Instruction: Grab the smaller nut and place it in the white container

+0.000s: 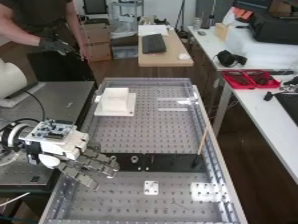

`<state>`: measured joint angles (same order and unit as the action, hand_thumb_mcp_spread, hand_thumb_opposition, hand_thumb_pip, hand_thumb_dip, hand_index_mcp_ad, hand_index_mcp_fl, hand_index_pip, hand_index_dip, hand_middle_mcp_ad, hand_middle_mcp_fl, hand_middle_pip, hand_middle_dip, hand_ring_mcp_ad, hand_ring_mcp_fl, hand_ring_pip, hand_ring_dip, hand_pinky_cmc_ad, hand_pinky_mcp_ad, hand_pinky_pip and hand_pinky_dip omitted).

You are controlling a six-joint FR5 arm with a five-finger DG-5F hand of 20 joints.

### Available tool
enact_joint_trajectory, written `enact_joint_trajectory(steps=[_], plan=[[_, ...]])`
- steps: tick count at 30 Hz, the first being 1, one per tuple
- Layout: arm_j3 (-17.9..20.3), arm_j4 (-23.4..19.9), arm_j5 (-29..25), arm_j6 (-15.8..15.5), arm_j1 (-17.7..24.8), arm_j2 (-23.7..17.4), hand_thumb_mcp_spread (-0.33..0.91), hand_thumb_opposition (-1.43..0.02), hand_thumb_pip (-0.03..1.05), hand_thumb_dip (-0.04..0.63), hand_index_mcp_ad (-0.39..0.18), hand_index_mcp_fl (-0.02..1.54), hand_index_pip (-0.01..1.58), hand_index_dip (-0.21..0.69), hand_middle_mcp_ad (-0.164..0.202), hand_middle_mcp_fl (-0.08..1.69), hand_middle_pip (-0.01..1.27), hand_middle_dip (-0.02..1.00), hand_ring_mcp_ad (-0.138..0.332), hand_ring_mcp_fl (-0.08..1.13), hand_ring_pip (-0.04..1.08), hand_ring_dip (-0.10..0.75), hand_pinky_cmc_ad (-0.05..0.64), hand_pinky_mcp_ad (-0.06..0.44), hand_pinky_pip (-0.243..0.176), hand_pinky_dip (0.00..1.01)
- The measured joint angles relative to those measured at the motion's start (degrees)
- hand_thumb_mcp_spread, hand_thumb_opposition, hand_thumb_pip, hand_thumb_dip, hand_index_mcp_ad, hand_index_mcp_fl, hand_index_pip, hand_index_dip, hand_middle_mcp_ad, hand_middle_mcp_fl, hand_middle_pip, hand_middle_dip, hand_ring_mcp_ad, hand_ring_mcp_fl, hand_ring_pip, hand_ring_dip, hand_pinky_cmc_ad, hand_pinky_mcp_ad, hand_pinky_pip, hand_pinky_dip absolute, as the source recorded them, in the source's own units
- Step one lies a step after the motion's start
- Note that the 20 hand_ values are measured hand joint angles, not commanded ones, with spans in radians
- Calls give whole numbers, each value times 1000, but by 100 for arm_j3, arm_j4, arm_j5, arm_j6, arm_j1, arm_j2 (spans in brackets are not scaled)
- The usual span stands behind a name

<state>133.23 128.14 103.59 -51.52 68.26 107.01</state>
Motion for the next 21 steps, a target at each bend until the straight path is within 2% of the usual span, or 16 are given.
enact_joint_trajectory(steps=[13,15,21], plan=[[-36,55,6,-60,11,3,468,-834,677,204,-115,101,1550,239,75,140,122,253,131,0,86,127,330,278,21,175],[-39,55,3,-61,15,4,468,-834,677,204,-115,101,1548,239,75,140,122,253,113,0,86,127,330,278,21,175],[-59,71,0,-68,22,13,464,-834,668,204,-115,103,1548,239,73,140,122,253,113,0,87,131,330,271,21,175]])
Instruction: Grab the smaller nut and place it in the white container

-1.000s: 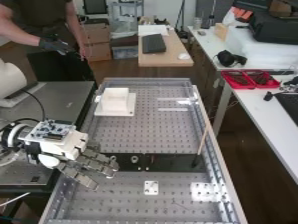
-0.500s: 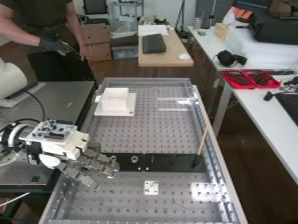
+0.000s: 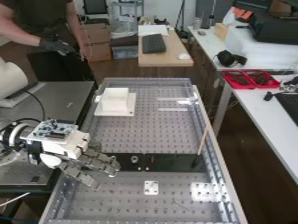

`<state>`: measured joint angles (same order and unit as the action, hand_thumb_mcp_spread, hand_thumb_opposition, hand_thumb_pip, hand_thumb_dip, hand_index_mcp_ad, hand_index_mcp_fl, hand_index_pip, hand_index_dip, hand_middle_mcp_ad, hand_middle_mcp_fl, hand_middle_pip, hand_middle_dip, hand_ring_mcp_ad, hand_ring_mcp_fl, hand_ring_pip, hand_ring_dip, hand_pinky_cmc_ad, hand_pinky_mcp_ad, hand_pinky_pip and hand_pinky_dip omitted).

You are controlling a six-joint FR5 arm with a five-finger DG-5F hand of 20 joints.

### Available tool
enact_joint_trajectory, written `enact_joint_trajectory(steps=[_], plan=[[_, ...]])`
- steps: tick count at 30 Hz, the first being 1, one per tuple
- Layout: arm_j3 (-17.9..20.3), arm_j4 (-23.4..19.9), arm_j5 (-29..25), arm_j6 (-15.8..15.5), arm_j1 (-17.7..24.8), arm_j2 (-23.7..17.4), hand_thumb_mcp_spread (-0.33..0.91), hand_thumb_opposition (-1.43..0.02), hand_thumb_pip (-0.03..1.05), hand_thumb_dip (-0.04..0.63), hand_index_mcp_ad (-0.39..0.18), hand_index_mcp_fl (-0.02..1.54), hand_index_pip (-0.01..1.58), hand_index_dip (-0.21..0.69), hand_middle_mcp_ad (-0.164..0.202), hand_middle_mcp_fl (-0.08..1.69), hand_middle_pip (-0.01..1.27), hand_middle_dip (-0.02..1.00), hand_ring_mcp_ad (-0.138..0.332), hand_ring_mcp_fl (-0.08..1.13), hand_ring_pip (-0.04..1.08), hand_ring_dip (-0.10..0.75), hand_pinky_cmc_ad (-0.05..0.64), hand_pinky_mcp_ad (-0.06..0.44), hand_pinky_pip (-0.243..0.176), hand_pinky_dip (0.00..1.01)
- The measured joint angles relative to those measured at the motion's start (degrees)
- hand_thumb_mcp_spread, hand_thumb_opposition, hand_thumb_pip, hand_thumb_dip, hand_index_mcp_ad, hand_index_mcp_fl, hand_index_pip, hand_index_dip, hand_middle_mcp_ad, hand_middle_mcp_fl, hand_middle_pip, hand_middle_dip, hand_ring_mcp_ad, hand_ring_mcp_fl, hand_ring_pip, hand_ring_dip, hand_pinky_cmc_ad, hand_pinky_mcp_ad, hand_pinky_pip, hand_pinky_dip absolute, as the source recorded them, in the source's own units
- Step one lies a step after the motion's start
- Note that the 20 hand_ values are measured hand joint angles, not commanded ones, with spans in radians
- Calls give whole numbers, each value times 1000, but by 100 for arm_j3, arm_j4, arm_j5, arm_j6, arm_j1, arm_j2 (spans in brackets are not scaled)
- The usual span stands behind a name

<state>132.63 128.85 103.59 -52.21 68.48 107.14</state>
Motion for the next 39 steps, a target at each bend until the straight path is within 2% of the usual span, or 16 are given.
enact_joint_trajectory(steps=[15,20,36,39], plan=[[5,1,-14,37,5,4,469,-846,668,204,-115,138,1546,230,73,140,122,251,113,0,91,138,330,267,21,175],[20,-16,-27,46,7,11,469,-840,672,222,-103,183,1548,215,73,138,122,251,113,0,91,138,330,267,21,175],[1,-15,-35,74,11,-1,478,-885,660,218,-103,281,1525,216,73,188,122,251,117,0,93,138,330,267,21,175],[-18,-11,-36,83,8,-19,473,-892,599,220,-103,360,1527,216,73,188,122,253,117,0,93,138,330,267,21,175]])
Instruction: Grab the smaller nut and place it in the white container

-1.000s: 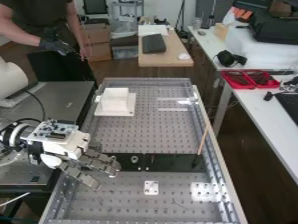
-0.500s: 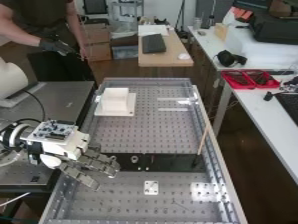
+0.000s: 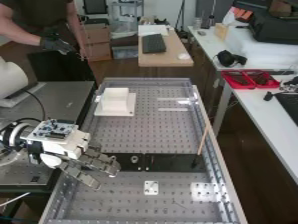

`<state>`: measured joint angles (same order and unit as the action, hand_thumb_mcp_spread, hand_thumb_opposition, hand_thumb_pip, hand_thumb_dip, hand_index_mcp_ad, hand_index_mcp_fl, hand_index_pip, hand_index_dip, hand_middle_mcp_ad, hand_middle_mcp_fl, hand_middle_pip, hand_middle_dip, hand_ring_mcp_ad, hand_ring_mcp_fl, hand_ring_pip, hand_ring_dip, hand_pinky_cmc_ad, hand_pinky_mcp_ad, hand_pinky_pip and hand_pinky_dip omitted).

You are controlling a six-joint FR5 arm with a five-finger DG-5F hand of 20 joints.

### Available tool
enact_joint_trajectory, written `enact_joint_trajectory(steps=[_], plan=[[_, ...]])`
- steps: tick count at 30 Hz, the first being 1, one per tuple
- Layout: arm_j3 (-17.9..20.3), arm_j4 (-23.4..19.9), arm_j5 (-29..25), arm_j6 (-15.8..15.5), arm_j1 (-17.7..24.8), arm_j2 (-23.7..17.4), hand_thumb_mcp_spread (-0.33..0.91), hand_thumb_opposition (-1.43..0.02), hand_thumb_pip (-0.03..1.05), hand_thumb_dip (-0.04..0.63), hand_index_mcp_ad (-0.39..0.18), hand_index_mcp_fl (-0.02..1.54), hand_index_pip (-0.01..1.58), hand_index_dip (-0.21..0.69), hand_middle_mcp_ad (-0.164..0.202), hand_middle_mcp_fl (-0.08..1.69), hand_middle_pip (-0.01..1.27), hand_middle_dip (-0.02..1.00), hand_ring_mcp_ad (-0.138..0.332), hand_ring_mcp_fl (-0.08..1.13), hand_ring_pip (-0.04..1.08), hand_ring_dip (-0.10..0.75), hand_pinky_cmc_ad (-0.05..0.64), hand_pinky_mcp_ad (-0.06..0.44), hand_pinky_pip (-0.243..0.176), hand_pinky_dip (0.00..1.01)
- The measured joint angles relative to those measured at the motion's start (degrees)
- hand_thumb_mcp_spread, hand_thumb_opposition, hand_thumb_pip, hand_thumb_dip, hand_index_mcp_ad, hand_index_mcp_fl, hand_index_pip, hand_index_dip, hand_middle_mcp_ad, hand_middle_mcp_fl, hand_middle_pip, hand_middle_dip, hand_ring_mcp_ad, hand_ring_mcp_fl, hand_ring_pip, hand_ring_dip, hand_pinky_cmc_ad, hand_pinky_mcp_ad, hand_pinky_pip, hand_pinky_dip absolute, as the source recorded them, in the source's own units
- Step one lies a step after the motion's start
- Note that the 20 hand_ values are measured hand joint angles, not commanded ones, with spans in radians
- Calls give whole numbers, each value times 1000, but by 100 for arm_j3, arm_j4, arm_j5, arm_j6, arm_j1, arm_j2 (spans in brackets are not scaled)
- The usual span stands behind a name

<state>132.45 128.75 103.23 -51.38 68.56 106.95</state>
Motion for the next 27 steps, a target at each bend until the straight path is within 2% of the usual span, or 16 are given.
enact_joint_trajectory(steps=[4,6,17,27], plan=[[-18,8,2,10,0,-23,476,-899,597,220,-103,382,1525,265,75,185,122,253,113,14,89,138,330,267,21,171],[-32,25,4,11,2,-43,473,-904,597,216,-103,382,1520,272,75,185,122,253,113,16,91,138,328,267,37,175],[-59,85,20,5,33,-99,469,-930,597,220,-103,382,1524,274,75,199,122,253,113,16,94,138,330,267,37,173],[-52,224,75,37,92,-424,469,-930,597,220,-103,382,1524,274,75,199,122,253,113,12,101,138,330,267,37,173]])
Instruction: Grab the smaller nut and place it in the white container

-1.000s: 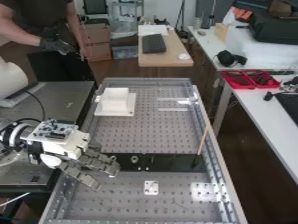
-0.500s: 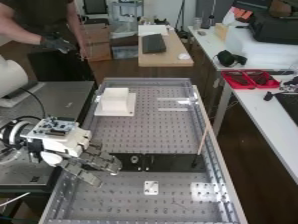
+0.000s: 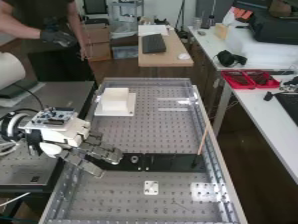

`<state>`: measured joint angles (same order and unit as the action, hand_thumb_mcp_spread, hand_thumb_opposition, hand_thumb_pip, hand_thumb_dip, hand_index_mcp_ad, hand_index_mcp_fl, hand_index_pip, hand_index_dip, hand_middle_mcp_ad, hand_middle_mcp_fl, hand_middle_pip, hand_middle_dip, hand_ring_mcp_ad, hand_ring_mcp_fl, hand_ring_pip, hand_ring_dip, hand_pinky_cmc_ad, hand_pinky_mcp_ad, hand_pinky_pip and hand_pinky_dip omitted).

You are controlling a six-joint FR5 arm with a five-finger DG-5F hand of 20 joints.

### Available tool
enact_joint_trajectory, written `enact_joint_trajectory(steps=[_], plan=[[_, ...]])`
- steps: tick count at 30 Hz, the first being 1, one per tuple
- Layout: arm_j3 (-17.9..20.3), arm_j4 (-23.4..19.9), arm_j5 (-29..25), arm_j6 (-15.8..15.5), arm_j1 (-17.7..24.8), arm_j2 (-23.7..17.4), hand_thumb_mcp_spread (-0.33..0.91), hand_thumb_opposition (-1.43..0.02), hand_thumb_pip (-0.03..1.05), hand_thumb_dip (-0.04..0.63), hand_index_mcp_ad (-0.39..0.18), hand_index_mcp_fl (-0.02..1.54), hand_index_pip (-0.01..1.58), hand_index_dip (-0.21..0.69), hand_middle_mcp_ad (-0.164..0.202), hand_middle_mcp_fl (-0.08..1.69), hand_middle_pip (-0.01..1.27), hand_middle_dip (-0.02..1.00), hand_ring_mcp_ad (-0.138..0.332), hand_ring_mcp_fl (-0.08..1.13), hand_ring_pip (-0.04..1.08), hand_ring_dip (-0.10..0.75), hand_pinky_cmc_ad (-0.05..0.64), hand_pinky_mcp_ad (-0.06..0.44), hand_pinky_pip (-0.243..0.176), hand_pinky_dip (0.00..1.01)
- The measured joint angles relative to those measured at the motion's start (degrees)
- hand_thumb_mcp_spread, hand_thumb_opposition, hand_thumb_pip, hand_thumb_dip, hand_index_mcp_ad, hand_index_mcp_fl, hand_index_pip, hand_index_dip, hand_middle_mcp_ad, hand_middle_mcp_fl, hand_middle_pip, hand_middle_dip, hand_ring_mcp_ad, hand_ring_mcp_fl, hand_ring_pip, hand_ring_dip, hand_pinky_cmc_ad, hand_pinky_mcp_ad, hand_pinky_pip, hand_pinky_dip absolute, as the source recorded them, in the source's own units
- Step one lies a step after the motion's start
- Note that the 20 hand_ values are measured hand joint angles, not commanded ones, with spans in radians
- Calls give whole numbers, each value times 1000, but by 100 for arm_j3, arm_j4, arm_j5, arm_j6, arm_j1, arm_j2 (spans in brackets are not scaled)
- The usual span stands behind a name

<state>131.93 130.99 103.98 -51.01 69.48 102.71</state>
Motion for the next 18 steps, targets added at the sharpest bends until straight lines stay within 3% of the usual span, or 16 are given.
enact_joint_trajectory(steps=[18], plan=[[-246,699,331,48,682,-476,469,-930,597,216,-103,382,1524,284,75,199,122,253,113,12,99,145,328,267,37,173]])
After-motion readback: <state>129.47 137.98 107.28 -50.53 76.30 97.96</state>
